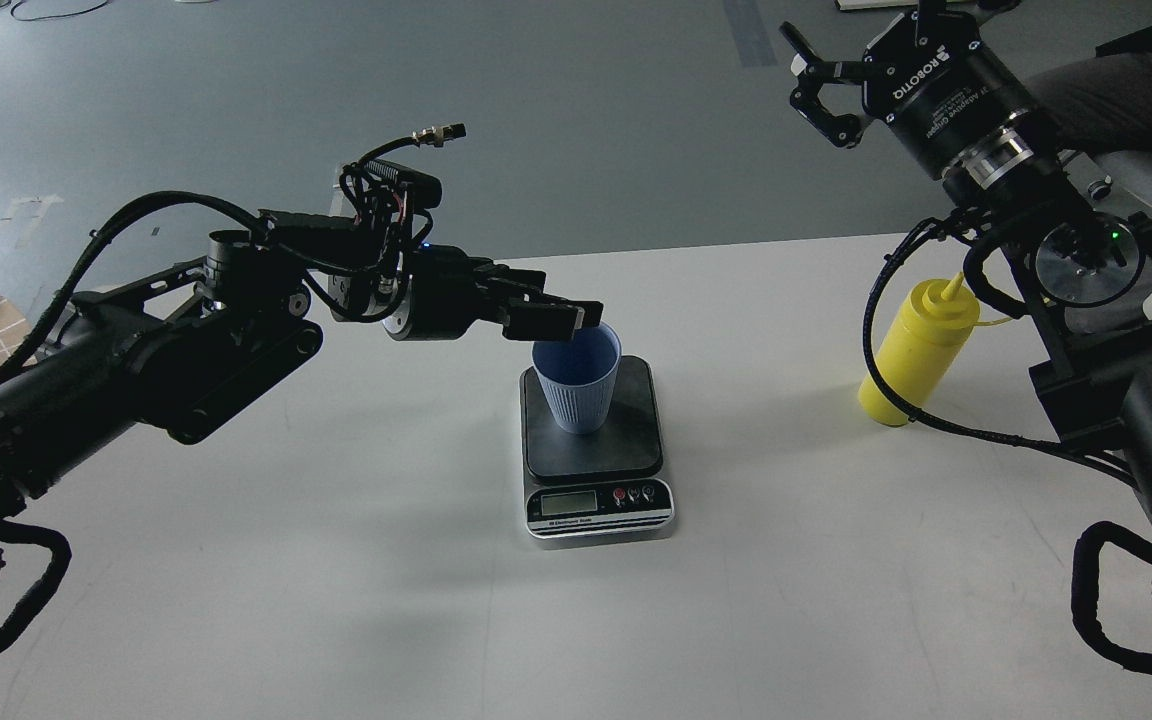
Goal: Pour seasoning into cup on scale with both arms
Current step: 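Withdraw the left gripper up and away from the cup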
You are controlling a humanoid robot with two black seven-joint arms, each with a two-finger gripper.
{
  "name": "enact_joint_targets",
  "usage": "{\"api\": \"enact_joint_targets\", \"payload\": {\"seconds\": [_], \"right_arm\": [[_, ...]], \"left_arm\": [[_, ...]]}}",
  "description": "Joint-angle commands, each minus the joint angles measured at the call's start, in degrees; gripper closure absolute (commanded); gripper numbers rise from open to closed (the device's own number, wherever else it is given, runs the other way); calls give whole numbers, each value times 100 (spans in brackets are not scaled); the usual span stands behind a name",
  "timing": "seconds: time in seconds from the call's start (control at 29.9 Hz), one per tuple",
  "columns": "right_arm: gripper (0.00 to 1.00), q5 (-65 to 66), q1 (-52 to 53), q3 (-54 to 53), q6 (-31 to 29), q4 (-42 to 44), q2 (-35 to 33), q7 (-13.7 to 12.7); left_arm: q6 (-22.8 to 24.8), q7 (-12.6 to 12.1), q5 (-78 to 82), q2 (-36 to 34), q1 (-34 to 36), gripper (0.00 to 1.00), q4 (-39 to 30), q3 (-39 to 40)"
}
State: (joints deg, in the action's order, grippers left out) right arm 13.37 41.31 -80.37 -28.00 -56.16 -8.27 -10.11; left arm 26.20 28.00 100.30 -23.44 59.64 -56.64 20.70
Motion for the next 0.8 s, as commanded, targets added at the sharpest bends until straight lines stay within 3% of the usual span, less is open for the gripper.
{"api": "enact_joint_targets", "payload": {"seconds": [0.0,0.13,0.33,0.67,0.77], "right_arm": [[0,-1,0,3,0,0,1,0],[0,-10,0,-5,0,-9,1,0],[0,-10,9,3,0,-9,9,0],[0,-1,-9,3,0,0,1,0],[0,-1,-26,3,0,0,-8,0]], "left_arm": [[-1,0,-649,-108,39,3,4,13],[16,0,-1582,-231,66,2,4,66],[78,0,-4165,-495,-22,2,100,856],[104,0,-9059,-171,-453,2,1716,1323],[157,0,-9545,-214,-610,2,1797,1314]]}}
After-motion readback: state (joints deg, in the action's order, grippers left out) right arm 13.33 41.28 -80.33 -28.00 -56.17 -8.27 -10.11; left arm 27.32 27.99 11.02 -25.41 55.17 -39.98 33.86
